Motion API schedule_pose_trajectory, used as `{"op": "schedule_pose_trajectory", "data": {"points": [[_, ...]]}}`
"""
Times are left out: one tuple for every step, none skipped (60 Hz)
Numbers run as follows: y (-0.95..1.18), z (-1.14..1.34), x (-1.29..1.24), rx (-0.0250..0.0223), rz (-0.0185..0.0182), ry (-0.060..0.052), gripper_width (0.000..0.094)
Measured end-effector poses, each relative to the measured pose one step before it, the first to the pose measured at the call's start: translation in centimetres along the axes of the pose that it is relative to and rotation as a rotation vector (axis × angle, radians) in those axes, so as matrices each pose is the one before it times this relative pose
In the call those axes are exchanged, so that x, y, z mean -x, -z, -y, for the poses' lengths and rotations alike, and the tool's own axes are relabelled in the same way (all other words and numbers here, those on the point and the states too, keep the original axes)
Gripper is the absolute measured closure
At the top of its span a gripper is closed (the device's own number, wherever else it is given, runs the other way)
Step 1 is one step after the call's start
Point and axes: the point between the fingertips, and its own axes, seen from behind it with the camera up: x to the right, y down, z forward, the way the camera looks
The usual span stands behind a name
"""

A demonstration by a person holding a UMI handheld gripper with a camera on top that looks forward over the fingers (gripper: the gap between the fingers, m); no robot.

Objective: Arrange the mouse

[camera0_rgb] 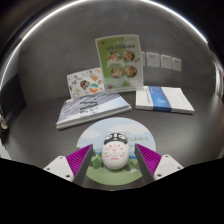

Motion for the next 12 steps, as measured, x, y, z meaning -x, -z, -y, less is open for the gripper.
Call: {"op": "schedule_pose_trajectory", "data": {"points": [[0.467,-0.011,0.046,-0.00462,0.00512,-0.0027,0.0045],[0.523,-0.053,-0.006,-0.00258,0.00194,-0.0016,0.0097],[0.769,-0.101,0.054,0.00156,0.00012,-0.0003,0.0098],[0.569,-0.227,-0.024,0.00289,0.00004,0.0011,0.0097],[0.589,-0.284,-0.072,0.00284,-0.00116,0.0025,0.0098],[0.598,-0.268,-0.086,0.00181,-0.00325,0.0023,0.0095],[0.615,-0.261,-0.119,0.00119,-0.00583,0.002,0.0094],[0.662,-0.247,-0.17,0.0006,-0.00788,0.0025,0.0095],[0.54,-0.202,-0.28,0.00115,-0.01004,0.003,0.0094],[0.63,-0.241,-0.164,-0.00135,-0.00914,0.0,0.0095],[0.633,-0.265,-0.159,-0.00109,-0.00861,-0.0009,0.0094],[0.643,-0.3,-0.171,0.00066,-0.00761,-0.0008,0.0094]]}}
